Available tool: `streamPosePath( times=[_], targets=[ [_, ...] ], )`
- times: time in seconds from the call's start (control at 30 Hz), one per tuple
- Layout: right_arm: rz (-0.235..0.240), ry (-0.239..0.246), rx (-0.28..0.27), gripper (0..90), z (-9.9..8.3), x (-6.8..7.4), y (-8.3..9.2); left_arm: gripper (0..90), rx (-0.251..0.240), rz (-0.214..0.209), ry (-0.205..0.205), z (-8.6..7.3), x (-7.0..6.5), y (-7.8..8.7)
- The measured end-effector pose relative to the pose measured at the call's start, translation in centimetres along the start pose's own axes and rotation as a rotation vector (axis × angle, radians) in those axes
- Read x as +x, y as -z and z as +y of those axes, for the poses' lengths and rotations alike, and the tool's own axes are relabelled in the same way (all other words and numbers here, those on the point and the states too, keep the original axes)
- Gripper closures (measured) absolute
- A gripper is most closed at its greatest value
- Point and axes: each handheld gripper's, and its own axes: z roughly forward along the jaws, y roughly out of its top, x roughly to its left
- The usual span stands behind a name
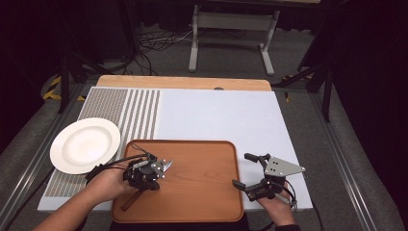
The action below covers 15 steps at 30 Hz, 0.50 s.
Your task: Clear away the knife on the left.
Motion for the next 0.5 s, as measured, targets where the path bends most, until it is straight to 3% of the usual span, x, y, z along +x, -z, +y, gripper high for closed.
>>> streamPosePath(
  times=[0.5],
  targets=[
    [0.004,-0.001,0.001,3.2,-0.01,0.00,-0.02,90.0,0.007,0.000,0.011,-0.17,0.26,-0.10]
  ],
)
